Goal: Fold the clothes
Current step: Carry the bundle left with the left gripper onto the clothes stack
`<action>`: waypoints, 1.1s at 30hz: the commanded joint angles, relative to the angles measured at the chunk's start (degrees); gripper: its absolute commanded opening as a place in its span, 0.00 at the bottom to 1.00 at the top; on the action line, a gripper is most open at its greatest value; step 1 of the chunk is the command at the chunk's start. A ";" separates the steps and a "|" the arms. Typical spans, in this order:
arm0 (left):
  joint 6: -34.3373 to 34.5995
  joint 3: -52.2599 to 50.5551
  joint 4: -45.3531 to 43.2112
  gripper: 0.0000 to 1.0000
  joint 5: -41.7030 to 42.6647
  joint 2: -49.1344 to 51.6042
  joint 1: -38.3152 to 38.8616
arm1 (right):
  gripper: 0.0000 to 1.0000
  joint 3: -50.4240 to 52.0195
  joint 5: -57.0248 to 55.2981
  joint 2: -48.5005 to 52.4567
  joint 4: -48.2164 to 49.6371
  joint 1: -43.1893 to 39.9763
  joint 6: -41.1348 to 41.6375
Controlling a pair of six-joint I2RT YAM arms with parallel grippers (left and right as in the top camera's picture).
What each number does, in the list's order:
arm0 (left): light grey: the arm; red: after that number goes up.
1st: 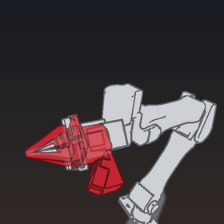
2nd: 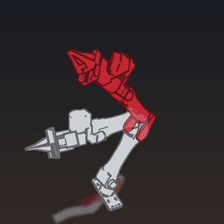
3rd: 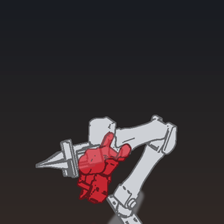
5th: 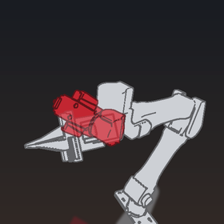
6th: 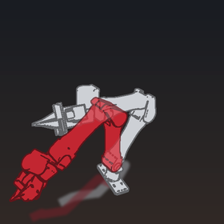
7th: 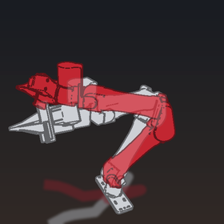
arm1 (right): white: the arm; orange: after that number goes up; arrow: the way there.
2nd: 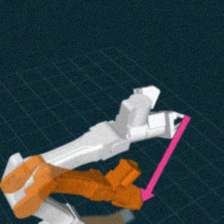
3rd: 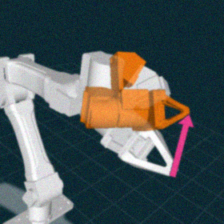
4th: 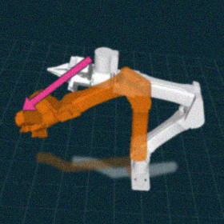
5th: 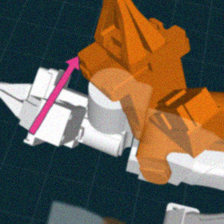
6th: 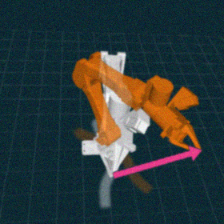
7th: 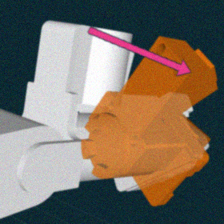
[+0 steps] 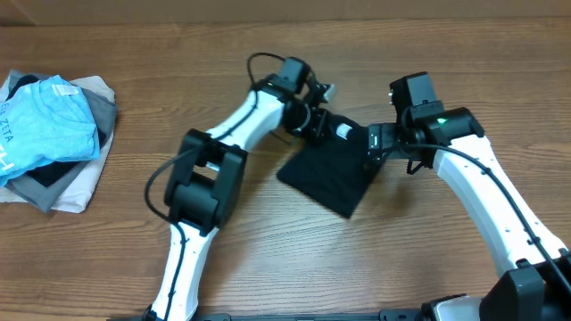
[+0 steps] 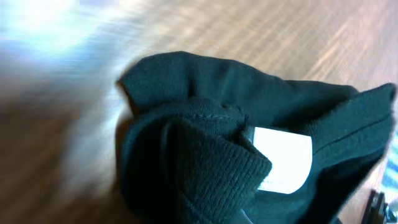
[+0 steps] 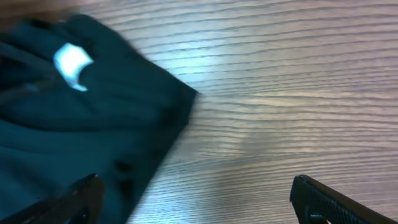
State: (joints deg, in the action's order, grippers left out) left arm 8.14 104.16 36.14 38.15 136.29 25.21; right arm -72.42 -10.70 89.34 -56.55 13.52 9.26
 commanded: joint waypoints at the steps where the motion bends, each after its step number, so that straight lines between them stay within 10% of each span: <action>1: 0.72 -0.09 0.94 0.04 -5.05 -9.38 -7.34 | 1.00 -0.72 0.07 -4.59 0.17 -2.32 1.01; 16: 1.09 -0.09 17.27 0.04 -33.90 -36.17 -31.04 | 1.00 -0.72 -0.15 -9.62 -1.07 -6.91 0.76; 33: 0.79 -0.09 13.40 0.05 -35.78 -38.45 -58.77 | 1.00 -0.72 -0.13 -9.62 -1.64 -6.91 0.11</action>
State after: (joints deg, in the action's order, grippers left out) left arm 8.82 103.70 51.33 2.74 96.97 -30.89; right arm -72.42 -10.72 80.75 -58.15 6.83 9.39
